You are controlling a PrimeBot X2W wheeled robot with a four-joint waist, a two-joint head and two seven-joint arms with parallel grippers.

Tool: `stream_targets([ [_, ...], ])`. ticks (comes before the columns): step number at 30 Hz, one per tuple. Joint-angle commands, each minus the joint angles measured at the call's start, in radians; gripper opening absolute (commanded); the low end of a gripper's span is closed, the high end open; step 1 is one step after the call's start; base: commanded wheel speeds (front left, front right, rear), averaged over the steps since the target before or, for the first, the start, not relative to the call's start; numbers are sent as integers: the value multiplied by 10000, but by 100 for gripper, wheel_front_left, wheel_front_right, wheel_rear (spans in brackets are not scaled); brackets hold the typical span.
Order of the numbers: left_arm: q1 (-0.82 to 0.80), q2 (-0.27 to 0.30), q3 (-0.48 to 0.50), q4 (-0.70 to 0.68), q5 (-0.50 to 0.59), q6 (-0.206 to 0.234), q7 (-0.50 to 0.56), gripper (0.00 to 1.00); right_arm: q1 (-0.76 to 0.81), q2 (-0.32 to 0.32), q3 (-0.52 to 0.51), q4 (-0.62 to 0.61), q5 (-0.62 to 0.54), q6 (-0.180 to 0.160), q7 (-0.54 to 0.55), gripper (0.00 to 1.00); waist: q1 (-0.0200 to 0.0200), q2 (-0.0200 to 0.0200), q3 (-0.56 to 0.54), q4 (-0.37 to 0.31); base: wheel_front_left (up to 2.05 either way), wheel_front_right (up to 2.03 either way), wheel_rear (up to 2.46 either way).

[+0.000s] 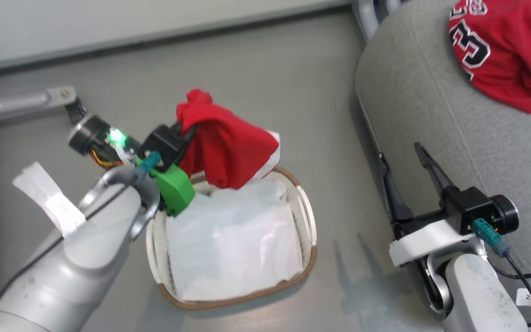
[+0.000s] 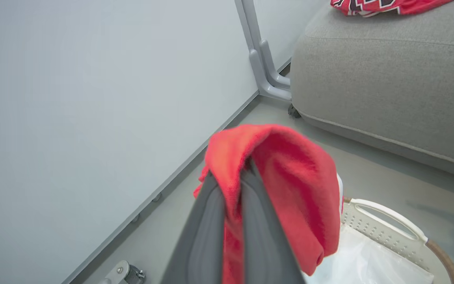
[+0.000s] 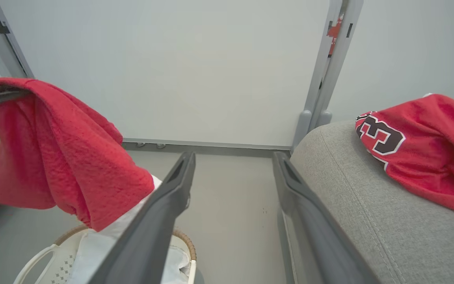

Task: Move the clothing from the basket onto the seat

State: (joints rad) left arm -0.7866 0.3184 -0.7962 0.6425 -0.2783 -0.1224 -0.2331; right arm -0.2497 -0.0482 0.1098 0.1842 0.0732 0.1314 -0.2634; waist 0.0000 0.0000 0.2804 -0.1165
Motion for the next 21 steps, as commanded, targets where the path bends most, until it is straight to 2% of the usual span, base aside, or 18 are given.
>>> stream_targets([
  [1, -212, 150, 28, -209, 8, -8, 112, 0, 245, -41, 74, 49, -34, -14, -20, 100, 0, 0, -1365, 446, 0, 0, 0],
  [7, -929, 372, 321, -1173, -226, -4, 652, 0, -5, -38, 738, 264, -24, -14, -20, 100, 0, 0, -1859, 461, 0, 0, 0],
  [21, -1506, 71, 184, -2480, -517, 67, 1737, 0, -1302, -39, 2625, 632, 1161, -12, -20, 100, 0, 0, -2232, 477, 0, 0, 0],
])
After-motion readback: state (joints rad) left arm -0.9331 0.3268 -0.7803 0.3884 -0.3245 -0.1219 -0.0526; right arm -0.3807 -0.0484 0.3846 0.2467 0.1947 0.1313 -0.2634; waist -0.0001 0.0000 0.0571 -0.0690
